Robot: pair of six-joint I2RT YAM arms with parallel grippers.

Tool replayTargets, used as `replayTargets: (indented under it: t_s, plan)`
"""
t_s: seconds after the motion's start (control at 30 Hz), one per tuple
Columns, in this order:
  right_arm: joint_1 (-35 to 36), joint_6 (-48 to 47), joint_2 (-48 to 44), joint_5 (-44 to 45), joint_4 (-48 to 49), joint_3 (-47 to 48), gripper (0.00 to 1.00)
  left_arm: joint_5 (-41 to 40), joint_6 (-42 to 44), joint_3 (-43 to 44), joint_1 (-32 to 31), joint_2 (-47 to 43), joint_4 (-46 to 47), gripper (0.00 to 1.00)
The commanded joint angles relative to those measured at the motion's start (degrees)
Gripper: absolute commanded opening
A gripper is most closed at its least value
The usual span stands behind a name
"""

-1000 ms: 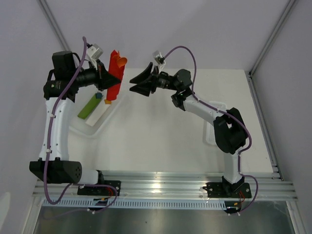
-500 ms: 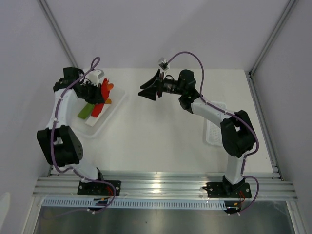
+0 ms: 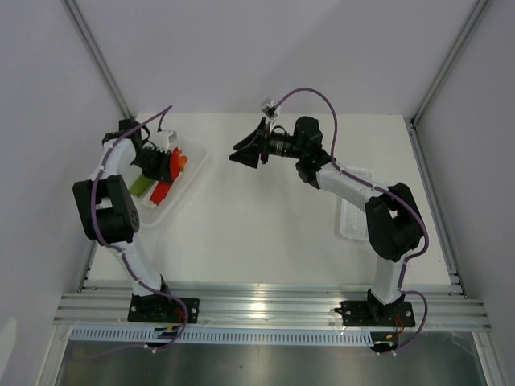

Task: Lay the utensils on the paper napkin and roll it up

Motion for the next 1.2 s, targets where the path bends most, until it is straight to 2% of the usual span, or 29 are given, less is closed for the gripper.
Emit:
replayTargets:
  t_s: [0.0, 0.33, 0.63, 0.77, 0.87, 0.97, 1.1, 1.17]
  plan:
    - [0.19, -1.73, -2.85, 1.27, -0.77, 0.28, 0.61, 0.46, 2.52, 2.33, -0.10, 1.89, -4.09, 0.01]
    - [0.19, -2.17, -1.80, 1.97, -2.53, 1.78, 0.61, 3.44, 8.76, 3.82, -0.19, 7.78, -13.22, 0.01]
    - [0.19, -2.35, -0.65, 2.15, -3.93, 3.44, 0.61, 1.43, 9.99, 4.08, -0.36, 11.13, -14.12, 0.02]
    - [0.19, -2.35, -0.21, 2.32, -4.29, 3.97, 0.61, 1.08, 10.26, 6.35, -0.63, 12.18, -14.55, 0.06]
    - [0.27, -2.43, 0.14, 2.32, -4.81, 4.59, 0.61, 0.11, 10.43, 9.61, -0.98, 14.38, -17.36, 0.13]
    - [0.19, -2.52, 0.32, 2.32, -5.43, 5.20, 0.61, -1.82, 10.43, 11.29, -1.16, 15.87, -19.30, 0.24]
    - [0.19, -3.05, 0.32, 2.50, -5.96, 5.73, 0.61, -3.84, 9.99, 13.04, -1.16, 17.37, -22.36, 0.30]
    - [0.19, -3.31, 0.32, 2.50, -6.31, 5.91, 0.61, -4.37, 10.26, 13.40, -1.16, 18.42, -23.43, 0.30]
